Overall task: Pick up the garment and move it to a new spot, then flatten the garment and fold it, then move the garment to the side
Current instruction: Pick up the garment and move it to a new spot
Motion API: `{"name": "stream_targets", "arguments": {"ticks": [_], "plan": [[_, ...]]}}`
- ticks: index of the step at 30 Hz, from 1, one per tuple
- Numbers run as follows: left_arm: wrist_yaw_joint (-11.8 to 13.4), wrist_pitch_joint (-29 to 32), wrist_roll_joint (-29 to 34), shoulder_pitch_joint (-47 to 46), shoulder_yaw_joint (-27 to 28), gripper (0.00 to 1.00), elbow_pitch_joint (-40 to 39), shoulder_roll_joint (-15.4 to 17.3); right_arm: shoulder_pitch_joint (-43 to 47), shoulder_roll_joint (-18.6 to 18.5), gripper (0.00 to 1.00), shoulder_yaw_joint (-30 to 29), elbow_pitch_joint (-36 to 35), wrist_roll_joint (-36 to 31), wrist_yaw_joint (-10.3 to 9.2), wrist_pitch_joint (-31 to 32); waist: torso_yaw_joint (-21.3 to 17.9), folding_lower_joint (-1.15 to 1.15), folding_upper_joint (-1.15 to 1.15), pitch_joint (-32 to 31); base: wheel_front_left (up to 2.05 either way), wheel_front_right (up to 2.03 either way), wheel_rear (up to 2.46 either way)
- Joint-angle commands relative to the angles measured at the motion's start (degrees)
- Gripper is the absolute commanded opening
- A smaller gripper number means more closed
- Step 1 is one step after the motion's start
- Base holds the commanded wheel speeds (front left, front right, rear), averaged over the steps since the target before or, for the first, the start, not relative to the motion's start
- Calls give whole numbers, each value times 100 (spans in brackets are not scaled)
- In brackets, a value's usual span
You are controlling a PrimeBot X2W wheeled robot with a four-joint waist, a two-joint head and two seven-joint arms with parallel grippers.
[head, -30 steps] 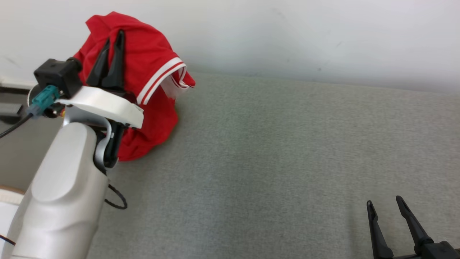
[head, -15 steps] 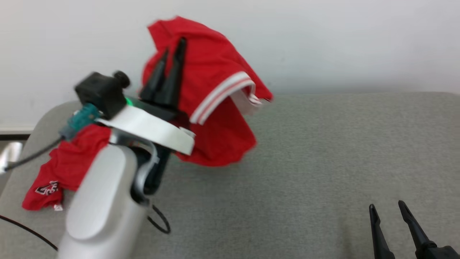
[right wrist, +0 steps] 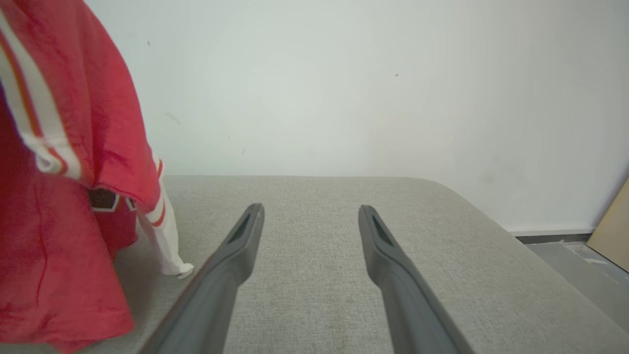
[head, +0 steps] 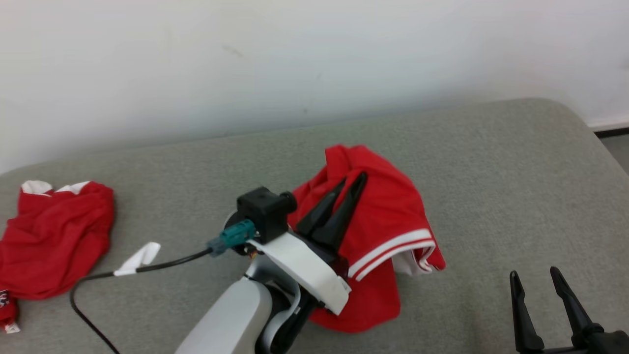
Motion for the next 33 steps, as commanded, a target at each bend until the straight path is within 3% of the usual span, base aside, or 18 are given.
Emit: {"name": "stream_targets", "arguments": {"ticks": [1, 5, 16, 20, 28, 29, 30, 31, 32, 33], "plan": [[8, -4, 17, 86, 16, 0, 86, 18, -86, 1, 100, 7, -27, 54, -13, 4, -160, 1, 0, 130, 0, 0, 0], [-16, -230, 176, 130, -169, 0, 771, -7, -177, -3, 100, 35, -39, 167, -14, 4, -423, 1, 0, 332, 0, 0, 0], [-501, -1388, 937, -158, -1056, 0, 2369, 27, -298, -1, 100, -55, -73, 325, -14, 4, -685, 1, 0, 754, 0, 0, 0], [-590, -1427, 1119, -262, -1293, 0, 2289, 144, -353, -1, 100, -49, -96, 358, -14, 4, -700, 1, 0, 850, 0, 0, 0], [-586, -1429, 1109, -132, -1238, 0, 2129, 271, -281, 0, 100, -117, -72, 288, -14, 4, -485, 1, 0, 828, 0, 0, 0], [-586, -1429, 1105, -113, -1175, 9, 2165, 267, -270, 0, 100, -111, -68, 272, -14, 4, -436, 1, 0, 793, 0, 0, 0], [-585, -1429, 1134, -86, -1091, 39, 2240, 277, -262, -1, 100, -109, -70, 259, -14, 4, -384, 1, 0, 761, 0, 0, 0], [-551, -1429, 1211, -78, -1001, 79, 2296, 285, -257, -2, 100, -119, -72, 242, -14, 4, -324, 1, 0, 724, 0, 0, 0], [-510, -1430, 1220, -41, -889, 100, 2344, 258, -251, -1, 100, -122, -70, 228, -14, 4, -263, 1, 0, 677, 0, 0, 0], [-481, -1429, 1254, 2, -794, 100, 2378, 224, -236, 0, 100, -134, -62, 197, -14, 4, -189, 1, 0, 620, 0, 0, 0]]}}
